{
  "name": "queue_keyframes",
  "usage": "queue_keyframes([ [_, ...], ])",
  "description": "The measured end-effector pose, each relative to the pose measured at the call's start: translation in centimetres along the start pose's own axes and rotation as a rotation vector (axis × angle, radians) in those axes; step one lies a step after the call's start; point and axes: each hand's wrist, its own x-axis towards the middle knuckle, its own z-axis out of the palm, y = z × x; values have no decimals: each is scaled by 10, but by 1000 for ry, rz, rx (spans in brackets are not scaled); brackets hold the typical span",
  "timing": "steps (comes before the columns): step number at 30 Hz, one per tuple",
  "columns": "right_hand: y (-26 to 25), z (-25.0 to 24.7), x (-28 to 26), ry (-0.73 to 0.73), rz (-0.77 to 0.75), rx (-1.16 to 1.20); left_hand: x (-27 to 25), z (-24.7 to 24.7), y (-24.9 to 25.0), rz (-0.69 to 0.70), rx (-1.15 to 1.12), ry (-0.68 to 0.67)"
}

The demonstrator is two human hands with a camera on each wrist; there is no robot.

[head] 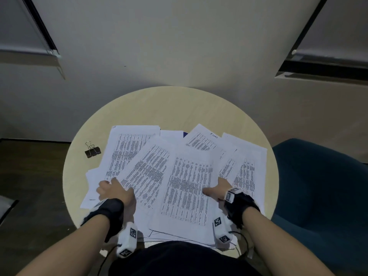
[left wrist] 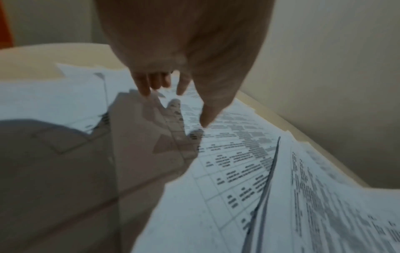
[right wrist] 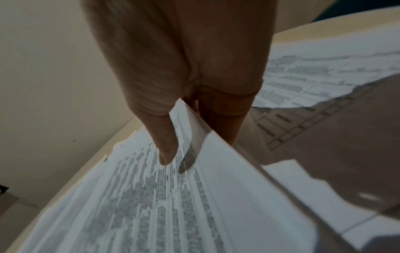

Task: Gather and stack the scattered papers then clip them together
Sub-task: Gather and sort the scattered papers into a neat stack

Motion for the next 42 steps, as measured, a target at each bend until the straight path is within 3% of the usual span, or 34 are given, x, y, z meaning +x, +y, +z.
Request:
queue_keyframes([
  [4, -18, 6, 9, -45, 0, -64, 7, -6, -15, -39, 22, -114],
  [8, -32, 11, 6, -72, -33, -209, 9, -12, -16, -94, 80, -106],
  [12, -25, 17, 14, -155, -45, -189, 13, -17, -19, -131, 5, -127],
  [16, -21, 23, 20, -154, -37, -165, 13, -17, -23, -137, -142, -238],
  [22, -20, 23, 26, -51, -91, -120, 13, -21, -21, 15, -305, -290],
  [27, -11, 34, 25, -15, -10, -25, -11, -23, -3, 120, -287, -476],
  [32, -20, 47, 19, -40, -89, 139, -22, -23, 25, 219, -267, -435],
  [38, -10, 30, 25, 85, 67, 44, -6, -27, 11, 156, -248, -369],
  [42, -17, 34, 18, 118, 38, -67, -2, -28, -7, 85, -155, -399],
])
